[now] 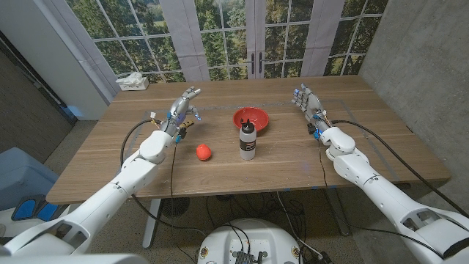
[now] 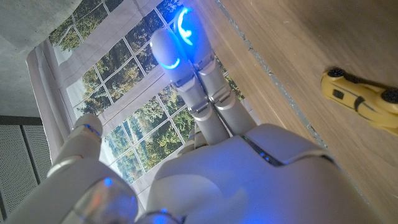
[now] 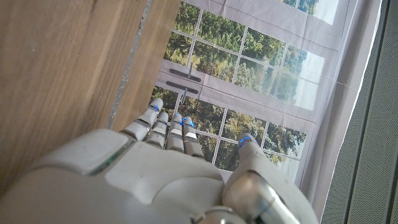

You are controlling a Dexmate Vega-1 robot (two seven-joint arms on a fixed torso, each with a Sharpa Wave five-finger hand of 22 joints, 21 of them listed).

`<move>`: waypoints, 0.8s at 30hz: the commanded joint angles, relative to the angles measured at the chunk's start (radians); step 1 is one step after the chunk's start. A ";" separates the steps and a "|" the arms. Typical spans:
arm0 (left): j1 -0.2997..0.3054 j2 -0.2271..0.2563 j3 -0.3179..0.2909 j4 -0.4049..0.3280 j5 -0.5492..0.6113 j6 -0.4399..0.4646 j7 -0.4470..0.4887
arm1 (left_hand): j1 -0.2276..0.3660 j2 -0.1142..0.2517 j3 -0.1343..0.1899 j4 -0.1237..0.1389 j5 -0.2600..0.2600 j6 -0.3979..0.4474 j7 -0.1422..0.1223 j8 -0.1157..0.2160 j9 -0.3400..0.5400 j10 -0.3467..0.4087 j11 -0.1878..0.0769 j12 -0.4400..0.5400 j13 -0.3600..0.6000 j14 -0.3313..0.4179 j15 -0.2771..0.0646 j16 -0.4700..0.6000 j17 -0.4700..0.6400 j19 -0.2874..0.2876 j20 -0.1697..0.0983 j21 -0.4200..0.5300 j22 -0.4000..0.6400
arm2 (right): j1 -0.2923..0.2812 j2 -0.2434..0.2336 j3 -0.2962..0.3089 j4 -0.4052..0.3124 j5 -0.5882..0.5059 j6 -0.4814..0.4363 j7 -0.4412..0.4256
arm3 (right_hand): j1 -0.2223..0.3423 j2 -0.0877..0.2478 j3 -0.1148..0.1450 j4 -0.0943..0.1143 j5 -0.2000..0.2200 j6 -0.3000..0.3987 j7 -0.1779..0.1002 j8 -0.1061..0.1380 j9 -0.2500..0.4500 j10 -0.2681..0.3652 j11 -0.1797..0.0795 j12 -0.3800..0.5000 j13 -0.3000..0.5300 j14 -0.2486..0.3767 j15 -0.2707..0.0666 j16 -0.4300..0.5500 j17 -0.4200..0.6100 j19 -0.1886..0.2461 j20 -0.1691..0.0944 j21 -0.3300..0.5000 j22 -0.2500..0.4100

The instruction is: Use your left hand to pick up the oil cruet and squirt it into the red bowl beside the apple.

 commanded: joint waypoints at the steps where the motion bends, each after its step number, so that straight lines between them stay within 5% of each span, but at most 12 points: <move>1: 0.063 0.026 -0.012 -0.085 -0.005 0.029 0.013 | 0.018 0.000 -0.005 0.001 -0.002 -0.014 0.015 0.001 0.001 0.003 0.023 -0.002 0.004 -0.008 -0.001 0.006 -0.002 -0.004 -0.001 0.001 -0.002 | -0.029 -0.010 0.008 -0.036 0.005 0.002 -0.014 | -0.007 -0.005 -0.003 0.000 0.003 0.007 0.002 0.006 0.006 0.008 0.003 0.003 0.003 0.009 0.003 0.002 -0.001 0.012 0.004 -0.003 0.005; 9: 0.105 0.049 -0.020 -0.140 -0.001 0.047 0.021 | 0.025 0.001 -0.008 0.001 -0.002 -0.014 0.029 0.007 0.002 0.011 0.040 0.001 0.005 -0.008 -0.002 0.006 -0.008 -0.004 -0.001 0.002 -0.007 | -0.049 -0.020 0.012 -0.057 0.005 0.007 -0.017 | -0.008 -0.005 -0.003 0.000 0.003 0.007 0.002 0.006 0.006 0.008 0.004 0.003 0.003 0.009 0.003 0.002 -0.002 0.013 0.005 -0.006 0.005; 24: 0.169 0.079 -0.029 -0.223 0.018 0.046 0.025 | 0.030 0.001 -0.017 0.005 -0.003 -0.012 0.028 0.013 0.001 0.023 0.030 0.003 0.004 -0.010 -0.002 0.007 -0.018 -0.011 -0.001 0.002 -0.016 | -0.079 -0.024 0.017 -0.087 -0.001 0.025 -0.033 | -0.010 -0.006 -0.005 -0.002 0.003 0.006 0.003 0.006 0.006 0.008 0.006 0.002 0.003 0.010 0.004 0.002 -0.005 0.016 0.006 -0.013 0.005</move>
